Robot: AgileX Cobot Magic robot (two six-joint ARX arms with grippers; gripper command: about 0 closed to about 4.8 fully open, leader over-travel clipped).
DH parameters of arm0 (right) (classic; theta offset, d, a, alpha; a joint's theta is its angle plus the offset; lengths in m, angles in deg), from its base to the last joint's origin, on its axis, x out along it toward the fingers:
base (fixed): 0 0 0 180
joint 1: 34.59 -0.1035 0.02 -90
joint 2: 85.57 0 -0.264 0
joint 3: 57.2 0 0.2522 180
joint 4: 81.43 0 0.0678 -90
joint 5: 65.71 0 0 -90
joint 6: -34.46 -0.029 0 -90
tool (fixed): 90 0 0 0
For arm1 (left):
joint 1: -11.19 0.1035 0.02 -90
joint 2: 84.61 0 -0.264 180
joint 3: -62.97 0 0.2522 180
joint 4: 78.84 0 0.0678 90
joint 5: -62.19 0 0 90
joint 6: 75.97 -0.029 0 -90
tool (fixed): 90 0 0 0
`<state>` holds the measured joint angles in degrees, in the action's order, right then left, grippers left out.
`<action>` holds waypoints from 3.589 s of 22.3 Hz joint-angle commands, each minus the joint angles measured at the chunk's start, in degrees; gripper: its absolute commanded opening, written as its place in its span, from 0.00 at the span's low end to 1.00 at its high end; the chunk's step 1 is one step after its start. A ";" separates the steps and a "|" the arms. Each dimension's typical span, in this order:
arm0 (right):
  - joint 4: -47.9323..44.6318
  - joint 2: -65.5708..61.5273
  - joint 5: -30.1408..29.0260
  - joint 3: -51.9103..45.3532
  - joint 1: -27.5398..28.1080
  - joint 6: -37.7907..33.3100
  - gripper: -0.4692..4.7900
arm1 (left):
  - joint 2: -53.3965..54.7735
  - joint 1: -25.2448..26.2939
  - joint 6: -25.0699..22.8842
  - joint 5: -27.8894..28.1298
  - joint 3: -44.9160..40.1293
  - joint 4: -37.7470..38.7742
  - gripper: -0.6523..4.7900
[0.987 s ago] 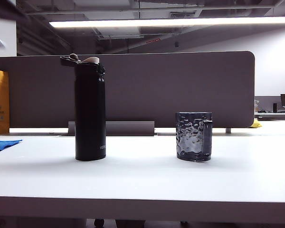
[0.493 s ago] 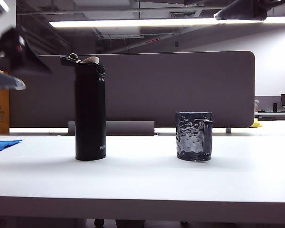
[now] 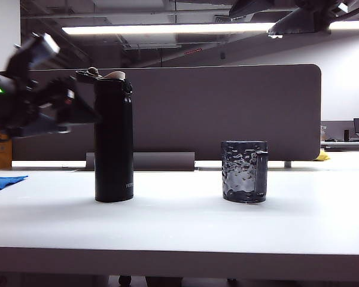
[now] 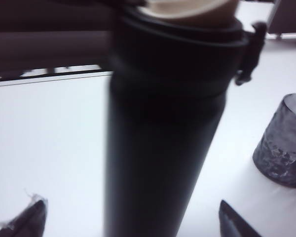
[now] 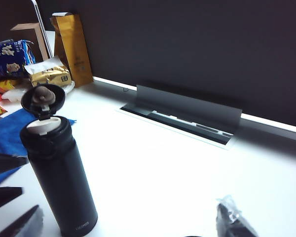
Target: Pick up the black thermos, pour some water into the cup, then place the black thermos back on the table.
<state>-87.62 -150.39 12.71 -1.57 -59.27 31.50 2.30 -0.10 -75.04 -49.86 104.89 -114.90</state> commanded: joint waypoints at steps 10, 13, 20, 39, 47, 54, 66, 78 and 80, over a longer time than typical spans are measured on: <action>-0.87 0.09 0.13 0.31 -0.07 0.22 1.00 | 7.61 -1.95 -4.42 -4.26 6.51 -1.11 1.00; -0.83 0.07 0.13 0.31 -0.07 0.22 1.00 | 8.48 -2.03 -5.44 -4.20 6.93 -1.14 1.00; 0.39 0.00 0.15 0.31 -0.07 0.24 1.00 | 10.82 -2.75 -5.42 -3.98 8.24 -1.75 1.00; 2.27 0.00 0.11 0.17 -0.07 0.24 1.00 | 17.22 -4.07 -5.01 0.42 12.50 -3.87 1.00; 3.61 0.00 0.13 0.17 -0.07 2.54 1.00 | 17.29 -4.13 -5.05 0.22 12.63 -4.74 0.26; 8.83 1.14 1.68 0.55 0.07 2.93 1.00 | 17.31 -8.02 -16.22 1.14 31.23 10.01 0.11; 21.57 0.11 10.58 0.42 0.11 6.67 0.09 | 28.98 -18.56 -65.02 23.28 53.88 24.39 0.11; 20.85 -5.73 7.56 0.39 0.11 6.34 0.09 | 29.31 -18.56 -89.24 14.21 54.03 17.40 0.11; 20.44 -5.73 6.40 0.39 0.11 6.43 0.09 | 29.31 -18.56 -95.54 14.23 54.03 16.20 0.11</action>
<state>-65.96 -156.25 20.17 -1.47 -59.16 37.95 32.58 -18.66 -167.14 -35.37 158.09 -93.83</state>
